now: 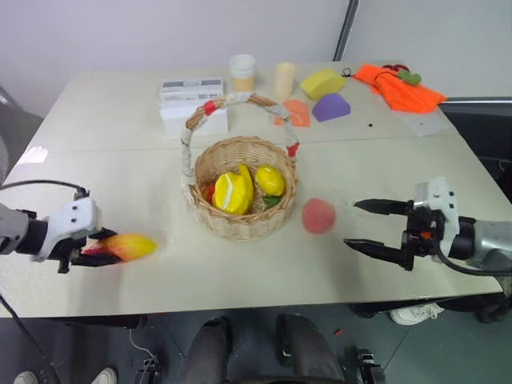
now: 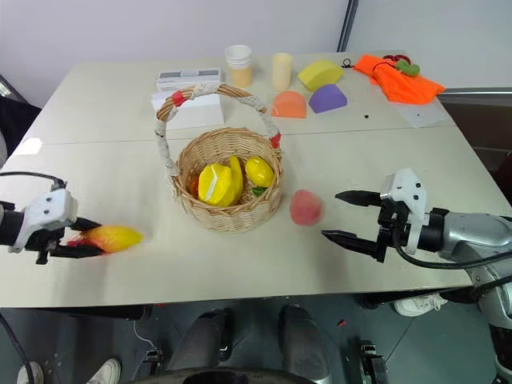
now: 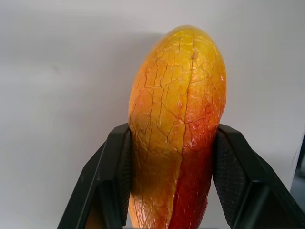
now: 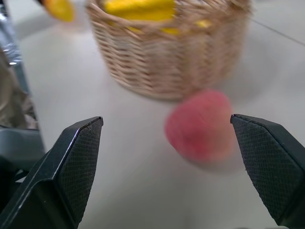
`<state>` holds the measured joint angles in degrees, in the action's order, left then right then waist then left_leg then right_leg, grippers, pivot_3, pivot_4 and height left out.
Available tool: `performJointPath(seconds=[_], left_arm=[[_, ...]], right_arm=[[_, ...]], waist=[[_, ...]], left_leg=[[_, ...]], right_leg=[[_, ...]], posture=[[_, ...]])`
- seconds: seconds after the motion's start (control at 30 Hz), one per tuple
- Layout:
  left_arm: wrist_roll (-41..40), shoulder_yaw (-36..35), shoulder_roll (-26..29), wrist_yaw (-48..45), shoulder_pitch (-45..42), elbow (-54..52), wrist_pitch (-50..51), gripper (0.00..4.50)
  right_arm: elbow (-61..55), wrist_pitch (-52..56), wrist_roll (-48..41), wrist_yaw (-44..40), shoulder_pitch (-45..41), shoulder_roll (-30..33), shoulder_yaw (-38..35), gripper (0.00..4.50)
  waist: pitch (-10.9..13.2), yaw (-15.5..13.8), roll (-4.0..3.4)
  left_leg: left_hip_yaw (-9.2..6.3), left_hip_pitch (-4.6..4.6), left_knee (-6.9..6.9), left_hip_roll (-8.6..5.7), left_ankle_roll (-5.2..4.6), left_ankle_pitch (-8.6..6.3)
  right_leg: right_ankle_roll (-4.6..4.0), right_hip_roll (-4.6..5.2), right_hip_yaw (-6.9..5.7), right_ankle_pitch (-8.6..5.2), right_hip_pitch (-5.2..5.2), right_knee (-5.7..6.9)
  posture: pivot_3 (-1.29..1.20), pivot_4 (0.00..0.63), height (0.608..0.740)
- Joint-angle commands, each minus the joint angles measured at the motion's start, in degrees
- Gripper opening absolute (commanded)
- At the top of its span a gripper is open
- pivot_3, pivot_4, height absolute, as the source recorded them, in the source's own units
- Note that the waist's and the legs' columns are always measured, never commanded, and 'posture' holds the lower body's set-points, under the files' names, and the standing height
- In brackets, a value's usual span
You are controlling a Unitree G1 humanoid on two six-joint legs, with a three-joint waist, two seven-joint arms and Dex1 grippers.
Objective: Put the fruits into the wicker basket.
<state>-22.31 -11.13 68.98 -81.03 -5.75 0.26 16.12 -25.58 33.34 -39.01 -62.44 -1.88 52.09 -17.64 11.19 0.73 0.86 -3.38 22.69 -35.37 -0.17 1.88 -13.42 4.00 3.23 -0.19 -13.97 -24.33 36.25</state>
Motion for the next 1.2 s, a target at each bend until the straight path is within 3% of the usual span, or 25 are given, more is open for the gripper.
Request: performJointPath(seconds=[0.03, 0.13, 0.23, 0.43, 0.57, 0.7, 0.77, 0.9, 1.2], left_arm=[[-9.58, -7.41, -0.59, 0.95, -1.63, -7.47, 8.51, 1.84], [-18.28, -9.79, -3.36, 6.12, -5.45, -13.8, 17.07, 1.84], [-26.19, -5.28, -12.3, 20.52, -14.64, -25.13, 23.81, 1.84], [-16.85, 7.75, -27.33, 42.29, -27.8, -29.7, 27.67, 1.84], [-9.52, 14.49, -34.2, 49.05, -31.18, -28.19, 25.8, 1.84], [-7.32, 17.39, -38.55, 49.57, -30.61, -27.33, 23.94, 1.84], [-6.38, 17.45, -39.81, 50.11, -30.07, -26.66, 23.5, 2.88], [-2.65, 17.73, -38.53, 48.97, -27.95, -25.38, 20.82, 4.46], [-12.82, 6.29, -34.58, 39.12, -17.72, -27.57, 19.48, 4.46]], right_arm=[[-3.12, -0.77, -2.2, -0.43, -1.0, -0.22, -0.14, 4.5], [-3.75, -1.35, -2.55, -0.62, -1.24, -0.45, 0.27, 4.5], [-2.01, -3.39, -1.58, -1.08, -1.66, -1.16, 0.78, 4.5], [-0.72, -6.2, -0.07, -1.25, 0.28, -1.87, 0.52, 4.5], [-1.04, -7.18, 0.26, -0.15, 1.46, -2.38, 0.15, 4.5], [-2.12, -7.1, 0.4, 1.43, 1.84, -2.7, 0.42, 4.5], [-2.63, -6.8, 0.37, 2.43, 1.67, -2.79, 0.57, 4.5], [-2.76, -6.08, 1.08, 4.98, 0.89, -3.04, 1.49, 4.5], [6.02, -7.83, 9.39, 14.95, -4.79, -9.25, 7.46, 4.5]], waist=[[0.0, -0.06, 0.01], [0.0, -0.05, 0.02], [0.03, -0.34, 0.07], [0.05, -0.12, 0.15], [0.05, -0.04, 0.16], [0.06, -0.1, 0.16], [0.06, -0.15, 0.16], [0.05, -0.04, 0.16], [0.05, 0.01, 0.16]], left_leg=[[0.0, 0.0, -0.02, 0.0, 0.0, 0.0], [0.0, -0.03, -0.07, -0.01, 0.0, 0.0], [-0.04, -0.06, -0.23, -0.01, 0.0, 0.0], [-0.07, -0.34, -0.8, -0.13, -0.07, -0.05], [-0.06, -0.39, -0.82, -0.14, -0.07, -0.05], [-0.07, -0.37, -0.79, -0.12, -0.09, -0.06], [-0.08, -0.36, -0.8, -0.12, -0.1, -0.06], [-0.07, -0.37, -0.8, -0.12, -0.1, -0.06], [-0.07, -0.35, -0.82, -0.08, -0.1, -0.06]], right_leg=[[0.02, 0.0, 0.0, -0.01, 0.01, 0.0], [0.11, 0.01, 0.0, -0.02, 0.07, 0.0], [0.27, 0.01, -0.01, 0.04, 0.22, 0.06], [0.54, -0.02, 0.0, 0.26, 0.85, 0.0], [0.48, -0.06, 0.04, 0.27, 0.89, -0.01], [0.33, -0.14, 0.05, 0.38, 0.86, -0.03], [0.3, -0.15, 0.05, 0.39, 0.86, -0.03], [0.28, -0.15, 0.05, 0.35, 0.86, -0.04], [0.09, -0.19, 0.07, 0.29, 0.84, -0.06]], posture=[[0.0, 0.15, 0.74], [0.0, 0.15, 0.74], [0.0, 0.15, 0.74], [0.0, 0.15, 0.74], [0.0, 0.15, 0.74], [0.0, 0.15, 0.74], [0.0, 0.15, 0.74], [0.0, 0.15, 0.74], [0.0, 0.15, 0.74]])
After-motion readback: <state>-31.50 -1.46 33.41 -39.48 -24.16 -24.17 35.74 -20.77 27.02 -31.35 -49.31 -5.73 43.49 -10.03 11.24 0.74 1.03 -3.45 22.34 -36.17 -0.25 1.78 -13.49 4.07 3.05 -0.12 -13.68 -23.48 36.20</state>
